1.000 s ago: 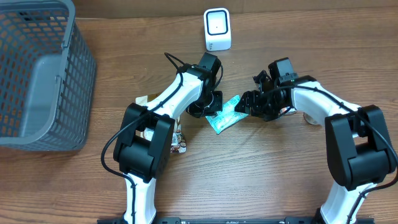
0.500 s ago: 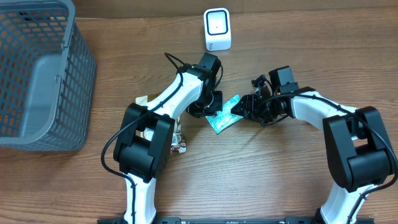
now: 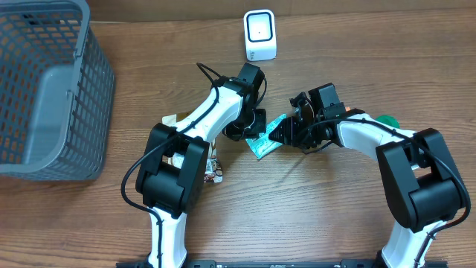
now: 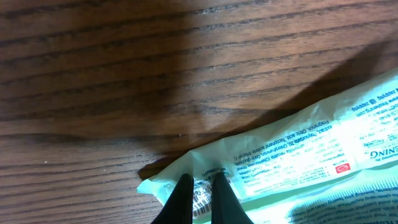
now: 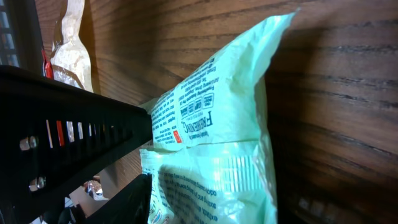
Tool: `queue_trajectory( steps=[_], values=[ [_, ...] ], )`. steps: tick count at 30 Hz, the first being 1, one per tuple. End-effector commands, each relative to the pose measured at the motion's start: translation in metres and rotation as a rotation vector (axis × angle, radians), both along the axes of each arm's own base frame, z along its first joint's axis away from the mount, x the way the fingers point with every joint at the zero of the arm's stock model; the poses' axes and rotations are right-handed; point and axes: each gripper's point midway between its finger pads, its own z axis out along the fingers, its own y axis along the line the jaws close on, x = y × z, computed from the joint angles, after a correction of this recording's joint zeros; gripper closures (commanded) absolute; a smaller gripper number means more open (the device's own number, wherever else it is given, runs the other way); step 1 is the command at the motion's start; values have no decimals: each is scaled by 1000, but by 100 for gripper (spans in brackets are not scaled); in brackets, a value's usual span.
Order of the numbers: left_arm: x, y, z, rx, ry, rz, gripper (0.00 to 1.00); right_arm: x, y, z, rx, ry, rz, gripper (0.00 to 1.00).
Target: Scan the item barcode
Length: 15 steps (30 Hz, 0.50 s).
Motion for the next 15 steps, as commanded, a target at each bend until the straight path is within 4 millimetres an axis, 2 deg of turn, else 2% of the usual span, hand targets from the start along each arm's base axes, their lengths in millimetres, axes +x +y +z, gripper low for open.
queue_trajectory(
  steps=[1, 8, 15],
  values=[
    [-10, 10, -30, 73, 50, -26, 96, -10, 4, -7, -8, 24, 21, 53],
    [-9, 12, -31, 86, 43, -26, 96, -6, 3, -7, -8, 7, 16, 48],
    [-8, 12, -31, 86, 42, -26, 96, 5, 1, -8, -37, -44, -7, 50]
  ],
)
